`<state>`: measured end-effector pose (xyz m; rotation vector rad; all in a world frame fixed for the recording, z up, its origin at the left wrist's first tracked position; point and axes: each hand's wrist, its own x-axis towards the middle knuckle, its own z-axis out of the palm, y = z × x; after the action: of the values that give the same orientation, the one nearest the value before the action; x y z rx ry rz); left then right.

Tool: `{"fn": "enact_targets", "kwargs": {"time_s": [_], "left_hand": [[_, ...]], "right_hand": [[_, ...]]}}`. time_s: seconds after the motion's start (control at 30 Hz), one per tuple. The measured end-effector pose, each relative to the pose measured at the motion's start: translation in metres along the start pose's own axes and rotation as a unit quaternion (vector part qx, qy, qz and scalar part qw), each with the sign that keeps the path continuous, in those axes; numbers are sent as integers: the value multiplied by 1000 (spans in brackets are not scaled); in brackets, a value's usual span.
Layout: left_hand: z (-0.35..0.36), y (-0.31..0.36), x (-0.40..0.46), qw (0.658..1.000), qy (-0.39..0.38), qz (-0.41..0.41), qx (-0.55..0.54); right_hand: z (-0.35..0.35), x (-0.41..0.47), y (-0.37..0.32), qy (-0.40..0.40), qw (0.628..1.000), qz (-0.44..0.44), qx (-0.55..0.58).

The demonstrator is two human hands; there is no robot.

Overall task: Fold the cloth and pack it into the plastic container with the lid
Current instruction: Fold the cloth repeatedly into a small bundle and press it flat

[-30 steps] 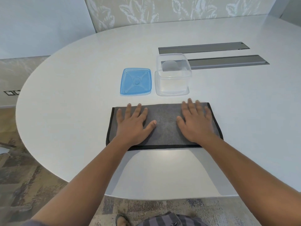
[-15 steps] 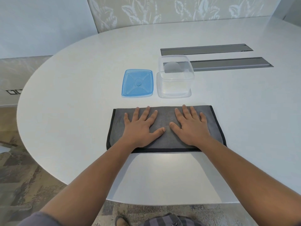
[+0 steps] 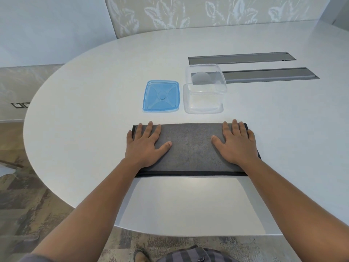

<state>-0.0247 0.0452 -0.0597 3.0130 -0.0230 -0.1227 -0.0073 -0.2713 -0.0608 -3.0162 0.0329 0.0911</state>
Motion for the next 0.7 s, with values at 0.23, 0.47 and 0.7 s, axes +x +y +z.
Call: {"fn": "enact_targets", "kwargs": {"time_s": [0.23,0.47,0.7], "left_hand": [[1,1,-12,988,141,-9,-62],[2,2,-16,972,187,-29,-140],[-12,-7,-6,945,136,-118,-273]], "right_hand": [[-1,-4,-12,38,999,-24,-21],[-3,-22,-71,15,943,-110,312],[-17,-27,-117,-28,791,-32,610]]}}
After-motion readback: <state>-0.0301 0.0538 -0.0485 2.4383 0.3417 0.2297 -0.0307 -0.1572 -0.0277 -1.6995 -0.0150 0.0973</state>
